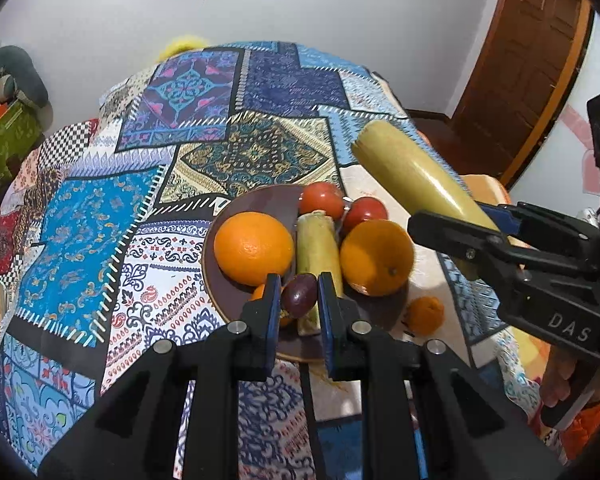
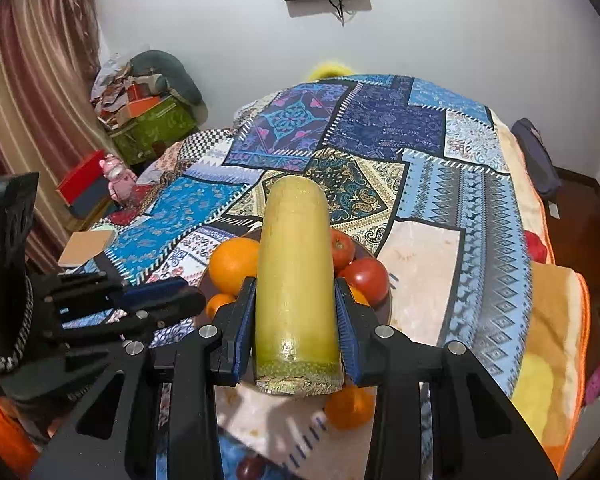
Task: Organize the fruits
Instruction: 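Lay the gourd on the plate with the right gripper while the left sets the plum there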
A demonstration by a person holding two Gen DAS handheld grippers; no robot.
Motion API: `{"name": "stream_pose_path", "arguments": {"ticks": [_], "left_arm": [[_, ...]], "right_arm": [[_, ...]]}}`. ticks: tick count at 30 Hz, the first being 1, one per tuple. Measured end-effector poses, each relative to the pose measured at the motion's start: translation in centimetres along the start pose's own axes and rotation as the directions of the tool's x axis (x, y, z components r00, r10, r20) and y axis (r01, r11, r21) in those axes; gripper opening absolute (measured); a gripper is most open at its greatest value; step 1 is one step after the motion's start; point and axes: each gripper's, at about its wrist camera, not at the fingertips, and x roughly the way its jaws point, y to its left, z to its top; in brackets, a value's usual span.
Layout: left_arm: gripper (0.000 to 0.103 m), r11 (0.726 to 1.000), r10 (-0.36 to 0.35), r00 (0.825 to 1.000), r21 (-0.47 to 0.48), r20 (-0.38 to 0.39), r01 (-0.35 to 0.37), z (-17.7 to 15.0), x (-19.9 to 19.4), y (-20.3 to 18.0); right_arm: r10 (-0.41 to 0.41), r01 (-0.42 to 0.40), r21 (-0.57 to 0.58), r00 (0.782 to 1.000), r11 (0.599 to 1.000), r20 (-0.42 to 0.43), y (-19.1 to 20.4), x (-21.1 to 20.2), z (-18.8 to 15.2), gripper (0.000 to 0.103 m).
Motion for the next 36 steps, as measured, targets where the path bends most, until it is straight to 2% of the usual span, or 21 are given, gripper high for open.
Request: {"name": "stream_pose_path", "arguments": {"ticks": [14, 26, 28, 33, 36], "left_arm": [[0.018, 1.000, -0.015, 1.000, -0.017, -0.026, 0.015, 0.8, 2.7, 1.0], [0.018, 1.000, -0.007, 0.998, 0.000, -0.055, 0.007, 0.1, 4.1, 0.8], [0.019, 1.000, -0.006, 0.998, -0.001, -0.055, 0.006, 0.0, 4.1, 0.9], [0.029, 1.000, -0.003, 0.999, -0.028, -0.054, 0.002, -0.1, 3.9, 1.3], [0.030, 0.999, -0.007, 0.999, -0.031, -0.051, 0.005, -0.3, 3.5, 1.4]], "right_arm": [[0.036, -0.035, 0.011, 0.996, 0.999, -0.086, 0.7, 4.4, 1.2, 0.034], [0.031, -0.035, -0.027, 0.990, 0.999, -0.140, 1.1, 5.7, 0.6, 0.034], [0.033, -0.038, -0.029, 0.989, 0.999, -0.145, 1.1, 5.6, 0.6, 0.036], [0.028, -0.034, -0.052, 0.993, 0.998, -0.118, 1.4, 4.8, 0.9, 0.036], [0.022, -0.030, -0.065, 0.994, 0.997, -0.110, 1.6, 4.2, 0.9, 0.036]]}}
